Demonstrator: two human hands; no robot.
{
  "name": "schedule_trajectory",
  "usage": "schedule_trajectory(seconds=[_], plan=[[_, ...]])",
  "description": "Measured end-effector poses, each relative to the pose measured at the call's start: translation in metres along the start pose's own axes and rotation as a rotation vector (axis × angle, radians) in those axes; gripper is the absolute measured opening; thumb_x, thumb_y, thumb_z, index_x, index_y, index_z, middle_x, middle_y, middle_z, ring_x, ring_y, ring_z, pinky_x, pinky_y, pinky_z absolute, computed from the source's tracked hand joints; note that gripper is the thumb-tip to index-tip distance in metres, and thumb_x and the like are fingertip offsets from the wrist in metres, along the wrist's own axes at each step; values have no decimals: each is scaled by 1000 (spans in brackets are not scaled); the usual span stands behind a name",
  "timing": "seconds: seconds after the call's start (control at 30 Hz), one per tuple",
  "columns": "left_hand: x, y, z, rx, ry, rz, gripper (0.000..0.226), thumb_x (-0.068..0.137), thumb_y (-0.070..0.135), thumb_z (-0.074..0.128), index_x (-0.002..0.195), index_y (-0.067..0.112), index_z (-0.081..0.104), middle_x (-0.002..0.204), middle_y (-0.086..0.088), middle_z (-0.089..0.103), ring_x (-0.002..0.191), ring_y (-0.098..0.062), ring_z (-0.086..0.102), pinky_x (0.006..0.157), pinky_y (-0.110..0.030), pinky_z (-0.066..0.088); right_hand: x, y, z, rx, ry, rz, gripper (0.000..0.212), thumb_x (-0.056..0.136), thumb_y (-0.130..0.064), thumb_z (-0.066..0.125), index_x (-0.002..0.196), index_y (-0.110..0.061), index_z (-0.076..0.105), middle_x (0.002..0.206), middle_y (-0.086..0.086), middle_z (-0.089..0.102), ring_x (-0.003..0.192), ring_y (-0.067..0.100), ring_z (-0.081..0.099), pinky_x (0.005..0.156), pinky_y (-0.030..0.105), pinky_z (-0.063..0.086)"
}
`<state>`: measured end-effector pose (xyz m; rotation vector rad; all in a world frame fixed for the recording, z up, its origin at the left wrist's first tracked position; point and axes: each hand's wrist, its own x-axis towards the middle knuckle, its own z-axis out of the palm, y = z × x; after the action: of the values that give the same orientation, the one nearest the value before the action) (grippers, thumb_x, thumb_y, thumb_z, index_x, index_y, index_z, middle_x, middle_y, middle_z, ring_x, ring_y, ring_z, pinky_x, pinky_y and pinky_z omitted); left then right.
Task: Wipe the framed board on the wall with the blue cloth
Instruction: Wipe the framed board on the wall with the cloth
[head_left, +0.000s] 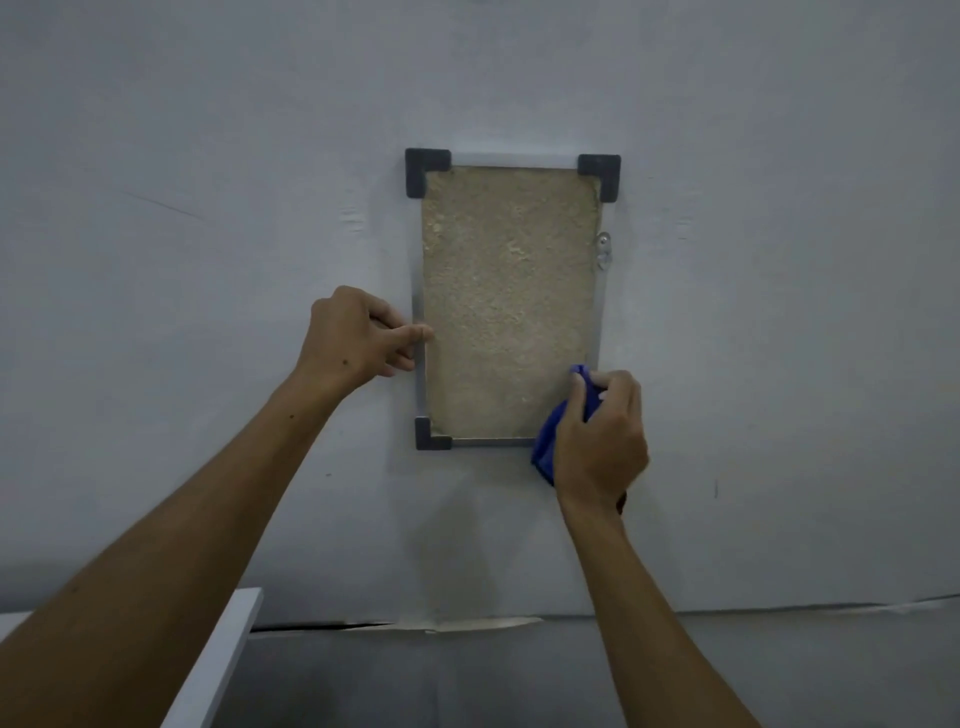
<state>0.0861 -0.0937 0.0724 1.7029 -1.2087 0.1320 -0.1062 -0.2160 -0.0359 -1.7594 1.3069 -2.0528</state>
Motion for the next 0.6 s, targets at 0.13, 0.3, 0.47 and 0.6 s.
schedule_trajectory(seconds=[0.13,0.3,0.47,0.6], plan=[[-2,3,3,43,2,2,24,81,34,80,82,10,77,70,-4,75,59,-9,74,53,-17,58,-28,-30,17,52,-79,-71,13,93,-25,70,92,-12,66,85,1,67,67,12,58,61,11,27],[-1,4,0,68,4,-13,25,81,34,80,82,9,76,70,-4,75,58,-8,74,52,-17,57,-61,-58,33,82,-382,-441,13,99,-30,59,98,-17,63,83,-4,64,63,7,54,55,20,47],[-1,4,2,60,-3,-3,26,80,34,80,84,8,77,72,-5,76,60,-10,74,56,-20,60,-31,-16,15,-40,-234,-239,24,101,-36,54,97,-14,61,87,2,63,68,18,61,54,30,51],[-1,5,1,45,-3,-7,25,80,34,80,82,10,77,71,-4,76,60,-10,74,56,-20,60,-10,11,-6,-36,-46,-31,22,99,-32,60,95,-10,59,94,2,63,71,18,62,51,25,43]])
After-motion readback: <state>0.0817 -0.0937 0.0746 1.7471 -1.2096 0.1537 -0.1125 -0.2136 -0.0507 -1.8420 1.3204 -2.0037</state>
